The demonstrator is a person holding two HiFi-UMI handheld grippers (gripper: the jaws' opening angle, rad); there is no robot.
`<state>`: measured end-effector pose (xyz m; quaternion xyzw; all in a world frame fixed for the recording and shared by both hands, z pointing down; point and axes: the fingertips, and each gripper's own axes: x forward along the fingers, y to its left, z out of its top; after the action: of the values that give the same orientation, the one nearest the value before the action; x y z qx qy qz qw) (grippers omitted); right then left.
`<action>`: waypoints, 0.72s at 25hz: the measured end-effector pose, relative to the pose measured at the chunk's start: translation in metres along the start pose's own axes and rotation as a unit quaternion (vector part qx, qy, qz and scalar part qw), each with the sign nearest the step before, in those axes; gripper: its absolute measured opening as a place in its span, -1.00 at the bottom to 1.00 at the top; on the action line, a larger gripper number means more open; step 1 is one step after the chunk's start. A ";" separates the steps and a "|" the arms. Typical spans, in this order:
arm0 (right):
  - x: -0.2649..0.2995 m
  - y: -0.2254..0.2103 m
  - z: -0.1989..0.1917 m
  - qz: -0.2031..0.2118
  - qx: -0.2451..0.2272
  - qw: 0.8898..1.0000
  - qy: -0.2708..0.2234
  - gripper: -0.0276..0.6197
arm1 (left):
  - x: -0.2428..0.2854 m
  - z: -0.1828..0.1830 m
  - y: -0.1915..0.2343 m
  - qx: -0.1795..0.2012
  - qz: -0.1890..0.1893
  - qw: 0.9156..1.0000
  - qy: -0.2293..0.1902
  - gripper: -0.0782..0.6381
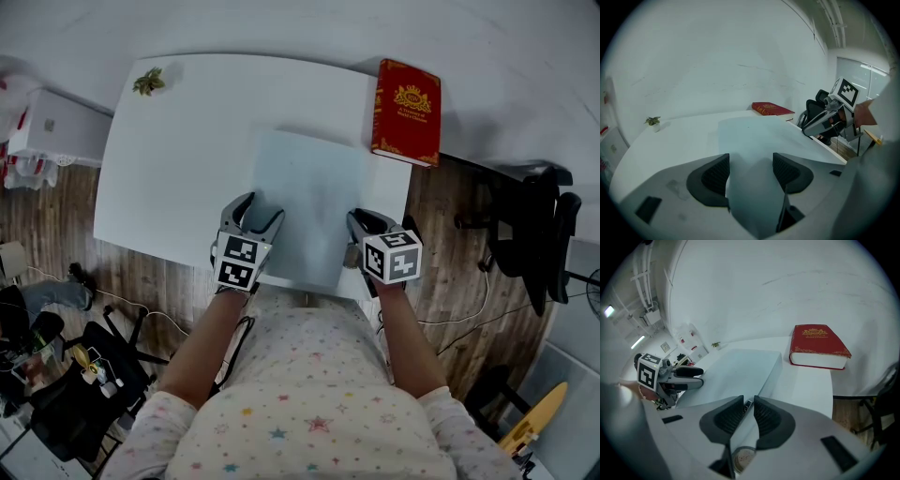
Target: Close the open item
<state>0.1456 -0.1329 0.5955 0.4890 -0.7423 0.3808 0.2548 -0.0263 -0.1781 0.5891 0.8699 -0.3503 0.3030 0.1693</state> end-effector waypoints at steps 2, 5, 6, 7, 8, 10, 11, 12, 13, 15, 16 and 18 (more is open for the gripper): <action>0.001 0.000 0.000 -0.004 -0.008 1.000 0.002 -0.70 | 0.000 0.000 0.000 -0.002 0.000 1.000 -0.002 -0.02; 0.001 0.001 0.000 -0.008 -0.019 1.000 0.006 -0.69 | -0.001 0.001 0.000 -0.004 0.000 1.000 -0.007 -0.02; 0.001 0.001 0.000 -0.009 -0.022 1.000 0.009 -0.69 | -0.001 0.001 0.000 -0.004 0.001 1.000 -0.007 -0.02; 0.002 0.001 0.000 -0.011 -0.024 1.000 0.012 -0.68 | 0.000 0.001 0.000 -0.004 0.001 1.000 -0.006 -0.02; 0.002 0.000 0.000 -0.014 -0.025 1.000 0.013 -0.67 | 0.000 0.001 0.000 -0.004 0.001 1.000 -0.005 -0.02; 0.001 -0.005 0.000 -0.021 -0.017 1.000 0.012 -0.56 | 0.000 0.000 0.000 -0.003 0.002 1.000 -0.005 -0.02; 0.001 -0.007 -0.001 -0.021 -0.008 1.000 0.009 -0.49 | 0.001 0.000 0.000 -0.003 0.003 1.000 -0.005 -0.02; 0.001 -0.009 -0.001 -0.018 0.002 1.000 0.005 -0.46 | 0.001 -0.001 0.000 -0.003 0.005 1.000 -0.005 -0.02; 0.000 -0.009 -0.001 -0.012 0.014 1.000 0.001 -0.43 | 0.001 -0.001 0.000 -0.002 0.006 1.000 -0.005 -0.02; -0.002 -0.008 0.002 0.000 0.031 0.999 -0.008 -0.40 | 0.002 -0.001 0.001 -0.001 0.006 1.000 -0.004 -0.02; -0.001 -0.007 0.003 0.004 0.034 0.999 -0.011 -0.38 | 0.002 -0.001 0.001 -0.001 0.007 1.000 -0.003 -0.02; 0.002 -0.004 0.003 0.010 0.033 0.999 -0.006 -0.35 | 0.003 -0.001 0.001 -0.001 0.007 1.000 -0.002 -0.02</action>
<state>0.1484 -0.1374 0.5971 0.4918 -0.7357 0.4047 0.2306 -0.0256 -0.1798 0.5915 0.8680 -0.3567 0.3022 0.1674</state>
